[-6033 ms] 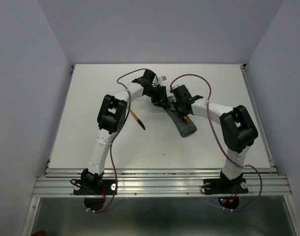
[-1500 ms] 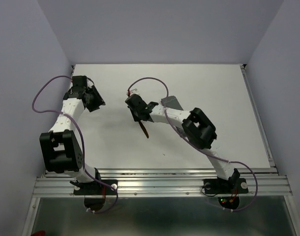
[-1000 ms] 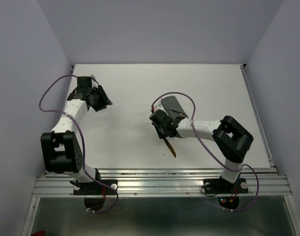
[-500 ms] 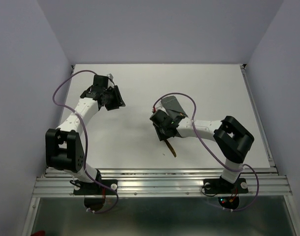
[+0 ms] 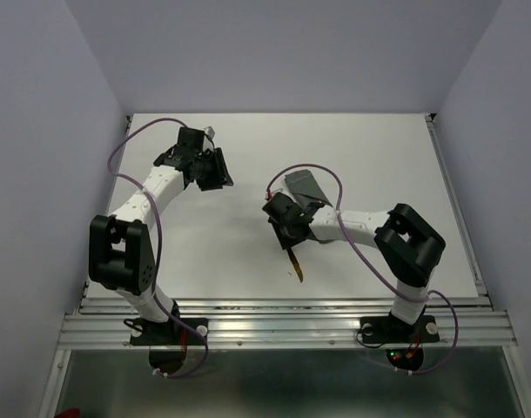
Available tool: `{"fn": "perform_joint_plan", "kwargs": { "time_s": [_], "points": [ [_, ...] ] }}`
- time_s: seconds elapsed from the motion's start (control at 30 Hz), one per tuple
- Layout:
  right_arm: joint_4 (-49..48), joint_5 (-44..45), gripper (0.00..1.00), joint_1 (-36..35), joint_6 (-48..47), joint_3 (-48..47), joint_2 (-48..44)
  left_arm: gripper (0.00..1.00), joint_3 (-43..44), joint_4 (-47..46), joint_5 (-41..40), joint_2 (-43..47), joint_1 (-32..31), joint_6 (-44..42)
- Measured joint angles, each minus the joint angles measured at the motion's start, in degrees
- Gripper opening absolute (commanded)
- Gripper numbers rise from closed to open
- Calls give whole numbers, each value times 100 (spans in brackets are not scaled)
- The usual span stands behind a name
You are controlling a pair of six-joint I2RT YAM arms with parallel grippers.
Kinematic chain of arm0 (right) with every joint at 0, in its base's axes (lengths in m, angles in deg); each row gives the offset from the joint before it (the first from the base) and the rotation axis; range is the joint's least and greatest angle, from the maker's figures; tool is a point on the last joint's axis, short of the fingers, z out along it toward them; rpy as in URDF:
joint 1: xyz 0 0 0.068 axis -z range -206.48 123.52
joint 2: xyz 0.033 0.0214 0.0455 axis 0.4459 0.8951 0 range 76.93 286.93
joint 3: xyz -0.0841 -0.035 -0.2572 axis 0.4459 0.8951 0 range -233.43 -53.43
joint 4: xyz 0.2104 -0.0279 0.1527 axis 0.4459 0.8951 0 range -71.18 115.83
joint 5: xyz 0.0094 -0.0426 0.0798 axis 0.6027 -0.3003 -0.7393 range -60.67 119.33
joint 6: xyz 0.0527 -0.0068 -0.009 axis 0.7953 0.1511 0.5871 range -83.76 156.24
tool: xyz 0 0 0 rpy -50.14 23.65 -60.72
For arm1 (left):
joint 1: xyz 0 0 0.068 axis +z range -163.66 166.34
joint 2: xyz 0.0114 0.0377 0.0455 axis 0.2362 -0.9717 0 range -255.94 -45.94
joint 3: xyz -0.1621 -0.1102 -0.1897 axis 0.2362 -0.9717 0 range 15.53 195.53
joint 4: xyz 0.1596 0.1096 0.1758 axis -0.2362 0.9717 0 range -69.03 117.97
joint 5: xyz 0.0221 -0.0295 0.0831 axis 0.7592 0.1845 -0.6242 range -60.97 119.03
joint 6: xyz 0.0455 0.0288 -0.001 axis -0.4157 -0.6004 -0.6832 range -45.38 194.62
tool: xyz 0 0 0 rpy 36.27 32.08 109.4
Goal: Fold the napkin into a case and place the utensils inside
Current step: Pick up the knife from the center of the board.
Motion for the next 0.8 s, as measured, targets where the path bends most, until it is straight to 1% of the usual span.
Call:
{"fn": "perform_joint_plan", "kwargs": {
  "time_s": [0.07, 0.1, 0.17, 0.37, 0.57, 0.8],
  "points": [
    [0, -39, 16, 2, -74, -11, 2, 49, 52, 4, 37, -57, -28, 0],
    [4, -42, 7, 2, -85, -13, 2, 49, 96, 4, 55, -101, -52, 2],
    [13, -50, 1, 7, -157, -26, 2, 49, 203, 2, 61, -181, -116, 13],
    [76, 142, 1, 7, -317, -50, -15, 49, 542, 2, 61, -511, -186, 50],
    [216, 232, 1, 59, -514, -48, -94, 49, 664, 39, 59, -767, -223, 114],
    [352, 260, 1, 319, -673, -48, -461, 49, 879, 42, 98, -990, -238, 179]
  ]
}}
